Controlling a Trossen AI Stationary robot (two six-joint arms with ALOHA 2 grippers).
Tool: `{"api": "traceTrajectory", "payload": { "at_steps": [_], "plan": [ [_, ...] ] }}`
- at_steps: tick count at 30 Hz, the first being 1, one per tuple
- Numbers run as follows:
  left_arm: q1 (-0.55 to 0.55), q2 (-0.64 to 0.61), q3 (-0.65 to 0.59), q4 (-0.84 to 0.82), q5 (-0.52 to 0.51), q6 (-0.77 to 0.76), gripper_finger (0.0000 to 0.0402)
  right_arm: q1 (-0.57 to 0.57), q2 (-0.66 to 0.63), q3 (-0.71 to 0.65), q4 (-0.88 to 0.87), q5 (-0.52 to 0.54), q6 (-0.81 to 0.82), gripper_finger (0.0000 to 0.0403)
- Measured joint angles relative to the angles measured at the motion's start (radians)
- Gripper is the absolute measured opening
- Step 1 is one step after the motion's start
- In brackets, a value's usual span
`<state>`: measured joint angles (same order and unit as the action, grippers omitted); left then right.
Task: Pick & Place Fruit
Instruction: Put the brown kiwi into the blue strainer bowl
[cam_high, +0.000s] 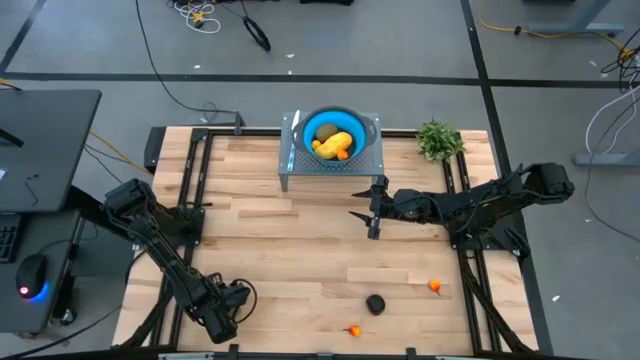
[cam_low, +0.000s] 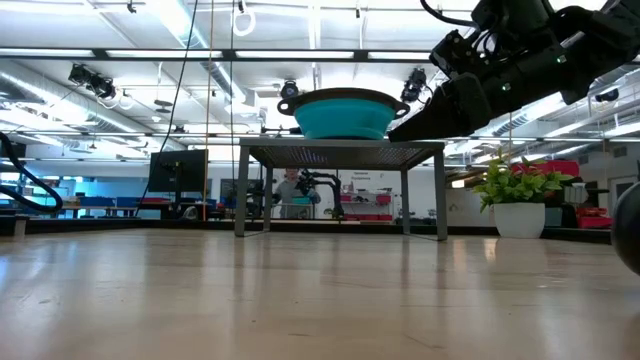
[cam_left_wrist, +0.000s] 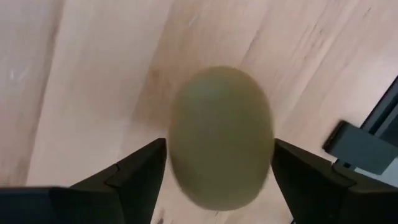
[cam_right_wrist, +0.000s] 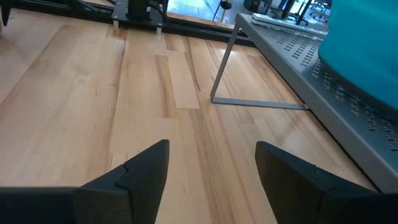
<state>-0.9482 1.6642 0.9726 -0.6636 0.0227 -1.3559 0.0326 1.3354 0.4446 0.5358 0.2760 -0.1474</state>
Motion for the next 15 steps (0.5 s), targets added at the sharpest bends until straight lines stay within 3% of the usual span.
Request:
{"api": "traceTrajectory", "payload": {
  "at_steps": [8, 15],
  "plan": [
    [-0.001, 0.004, 0.0, -0.006, -0.009, 0.006, 0.0249, 0.0, 0.0, 0.0, 0.0, 0.0, 0.0, 0.025],
    [0.003, 0.005, 0.001, -0.013, -0.036, -0.022, 0.0254, 0.0, 0.0, 0.0, 0.0, 0.0, -0.003, 0.025]
  ]
}}
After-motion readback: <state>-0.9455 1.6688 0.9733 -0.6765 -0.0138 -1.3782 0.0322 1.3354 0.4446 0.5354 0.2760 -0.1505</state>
